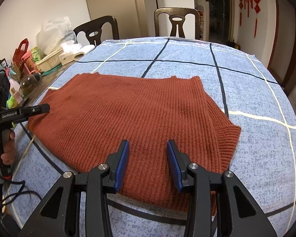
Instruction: Fold small clothes
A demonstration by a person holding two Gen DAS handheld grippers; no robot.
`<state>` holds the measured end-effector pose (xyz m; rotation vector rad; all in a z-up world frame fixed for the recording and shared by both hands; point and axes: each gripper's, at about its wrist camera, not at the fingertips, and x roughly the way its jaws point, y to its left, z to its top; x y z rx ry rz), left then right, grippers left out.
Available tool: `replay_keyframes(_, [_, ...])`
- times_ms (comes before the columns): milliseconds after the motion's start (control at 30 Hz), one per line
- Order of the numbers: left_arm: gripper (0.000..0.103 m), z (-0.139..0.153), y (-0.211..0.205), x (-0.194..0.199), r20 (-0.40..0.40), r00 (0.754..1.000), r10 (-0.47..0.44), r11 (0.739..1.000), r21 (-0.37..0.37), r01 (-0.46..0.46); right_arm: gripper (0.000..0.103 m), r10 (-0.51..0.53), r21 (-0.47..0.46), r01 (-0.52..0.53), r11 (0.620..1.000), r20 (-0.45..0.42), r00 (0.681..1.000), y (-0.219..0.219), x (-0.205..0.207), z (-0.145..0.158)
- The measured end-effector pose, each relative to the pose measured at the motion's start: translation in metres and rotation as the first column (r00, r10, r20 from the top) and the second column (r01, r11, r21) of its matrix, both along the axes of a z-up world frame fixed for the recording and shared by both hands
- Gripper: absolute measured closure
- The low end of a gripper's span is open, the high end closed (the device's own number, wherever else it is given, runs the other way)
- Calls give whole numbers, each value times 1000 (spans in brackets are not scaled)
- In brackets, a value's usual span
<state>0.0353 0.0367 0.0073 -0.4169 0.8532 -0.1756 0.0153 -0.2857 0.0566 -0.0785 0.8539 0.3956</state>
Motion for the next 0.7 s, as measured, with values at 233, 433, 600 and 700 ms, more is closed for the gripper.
replay_keyframes(233, [85, 5, -1, 1, -10, 1000, -1, 999, 36, 1, 62, -2, 13, 2, 1000, 0, 1000, -1, 0, 0])
replay_keyframes(433, [87, 36, -16, 0, 59, 996, -70, 997, 37, 68, 62, -11, 26, 10, 1000, 6, 1000, -7, -1, 2])
replay_keyframes(600, [88, 67, -49, 6, 130, 977, -172, 985, 15, 171, 62, -35, 50, 34, 998, 12, 999, -17, -4, 5])
replay_keyframes(700, [88, 73, -77, 13, 140, 961, -240, 970, 4, 242, 62, -55, 64, 54, 996, 13, 998, -24, -5, 6])
